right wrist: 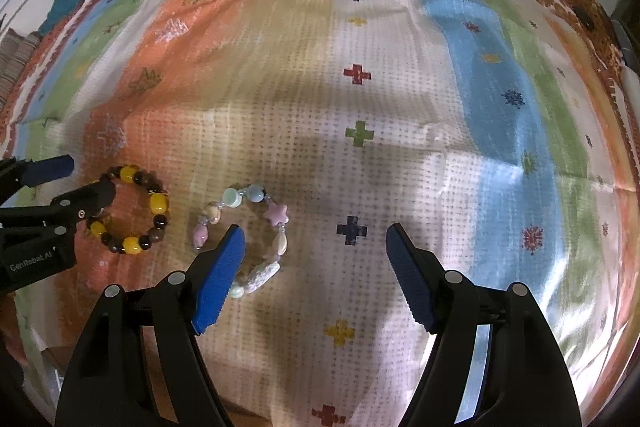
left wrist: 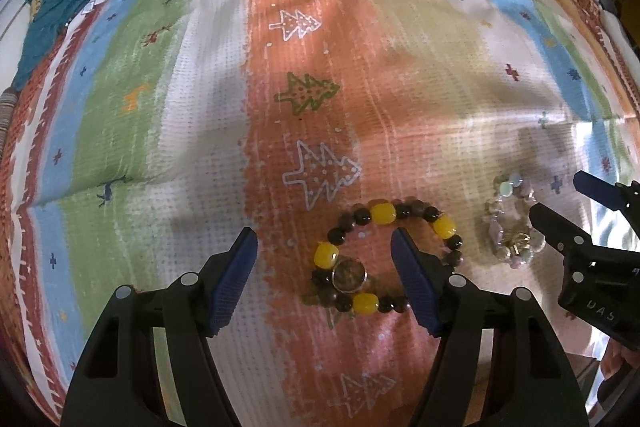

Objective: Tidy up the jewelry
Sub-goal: 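Grasp yellow-black bracelet with left tool while right tool grasps pastel bracelet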

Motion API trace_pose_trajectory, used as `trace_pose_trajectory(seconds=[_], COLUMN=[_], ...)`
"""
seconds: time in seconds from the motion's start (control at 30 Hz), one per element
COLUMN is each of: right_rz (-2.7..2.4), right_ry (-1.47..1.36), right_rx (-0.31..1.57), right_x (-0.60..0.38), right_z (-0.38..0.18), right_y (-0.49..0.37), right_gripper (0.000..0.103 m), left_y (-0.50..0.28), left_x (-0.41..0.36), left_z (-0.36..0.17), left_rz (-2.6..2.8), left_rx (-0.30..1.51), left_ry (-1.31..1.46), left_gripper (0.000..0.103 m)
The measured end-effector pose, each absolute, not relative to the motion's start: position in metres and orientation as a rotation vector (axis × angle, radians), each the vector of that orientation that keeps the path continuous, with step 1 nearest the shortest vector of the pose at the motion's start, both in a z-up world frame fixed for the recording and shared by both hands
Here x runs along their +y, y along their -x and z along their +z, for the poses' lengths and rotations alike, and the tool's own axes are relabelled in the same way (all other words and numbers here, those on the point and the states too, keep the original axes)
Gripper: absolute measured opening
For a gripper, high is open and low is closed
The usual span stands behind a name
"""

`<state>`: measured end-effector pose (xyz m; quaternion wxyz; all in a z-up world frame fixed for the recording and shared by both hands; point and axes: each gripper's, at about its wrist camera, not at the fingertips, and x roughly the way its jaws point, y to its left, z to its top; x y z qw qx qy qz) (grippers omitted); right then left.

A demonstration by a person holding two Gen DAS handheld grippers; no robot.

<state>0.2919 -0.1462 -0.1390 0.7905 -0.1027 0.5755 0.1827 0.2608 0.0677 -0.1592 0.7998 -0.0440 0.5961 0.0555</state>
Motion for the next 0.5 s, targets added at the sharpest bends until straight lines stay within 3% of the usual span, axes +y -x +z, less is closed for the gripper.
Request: trace_pose_trajectory(seconds=[0.27, 0.33, 0.4, 0.5], right_rz=[0.394, 0.403, 0.402, 0.415], right_ry=[0.246, 0.254, 0.279, 0.295], right_rx=[1.226, 1.234, 1.228, 1.225], right_x=[-0.141, -0.139, -0.136, -0.136], right_z=[-0.145, -0.148, -0.15, -0.151], right_y=[-0.295, -0.295, -0.295, -0.293], right_gripper=[0.073, 0.068, 0.064, 0.053], left_y=[-0.268, -0.268, -0.268, -0.267], left_x=[0.066, 0.065, 0.067, 0.074], left_z=[-0.169, -0.171, -0.172, -0.171], left_rz=[0.125, 0.128, 0.137, 0.161], left_rx=[1.29, 1.288, 1.287, 1.295], left_ry=[0.039, 0.02, 0.015, 0.017], left_gripper=[0.061, 0.059, 0.053, 0.034])
